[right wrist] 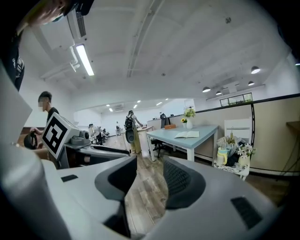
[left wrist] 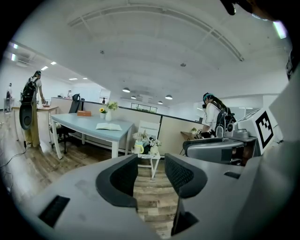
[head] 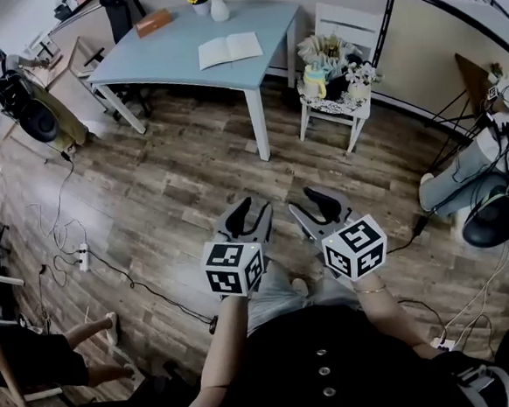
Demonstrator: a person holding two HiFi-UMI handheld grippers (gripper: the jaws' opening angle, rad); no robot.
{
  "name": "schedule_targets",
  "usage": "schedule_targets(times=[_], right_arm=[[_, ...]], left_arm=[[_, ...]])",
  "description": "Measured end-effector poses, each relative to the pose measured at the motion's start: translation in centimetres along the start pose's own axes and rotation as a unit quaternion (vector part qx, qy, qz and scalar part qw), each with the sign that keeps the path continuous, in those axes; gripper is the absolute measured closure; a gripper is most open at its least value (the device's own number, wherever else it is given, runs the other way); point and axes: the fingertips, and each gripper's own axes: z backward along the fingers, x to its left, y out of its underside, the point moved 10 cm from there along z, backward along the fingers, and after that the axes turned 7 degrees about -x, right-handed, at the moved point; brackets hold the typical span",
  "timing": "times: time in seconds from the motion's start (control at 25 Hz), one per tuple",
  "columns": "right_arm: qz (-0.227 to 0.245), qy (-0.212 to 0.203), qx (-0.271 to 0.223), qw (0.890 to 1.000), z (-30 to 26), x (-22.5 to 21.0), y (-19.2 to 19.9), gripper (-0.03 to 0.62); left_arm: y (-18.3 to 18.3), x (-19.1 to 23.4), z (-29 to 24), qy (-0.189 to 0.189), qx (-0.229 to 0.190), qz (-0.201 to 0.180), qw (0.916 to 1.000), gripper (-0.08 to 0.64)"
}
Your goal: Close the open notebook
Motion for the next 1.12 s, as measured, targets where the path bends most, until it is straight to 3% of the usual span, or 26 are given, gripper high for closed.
schedule_targets(times=[0.12, 0.24, 0.44, 1.12], right_arm=[[0.002, 0.014, 0.004, 1.000, -0.7, -0.8, 0.0, 0.388], [0.001, 0.022, 0.008, 1.000, -2.0, -1.8, -0.1, 0.365], [0.001, 0.034, 0.006, 0.999, -6.0, -3.6, -0.7, 0.344], [0.003, 0.064, -0.002, 0.998, -24.2, -7.7, -5.8, 0.337]], left_arm=[[0.0, 0.7, -0.8, -0.008, 0.000, 0.005, 1.0000, 0.344], [-0.2, 1.9, -1.9, -0.005, 0.002, 0.008, 1.0000, 0.328], [-1.3, 5.5, -4.5, 0.006, -0.013, 0.013, 0.9998, 0.328], [-8.0, 21.8, -14.5, 0.054, 0.000, -0.001, 0.9985, 0.328]])
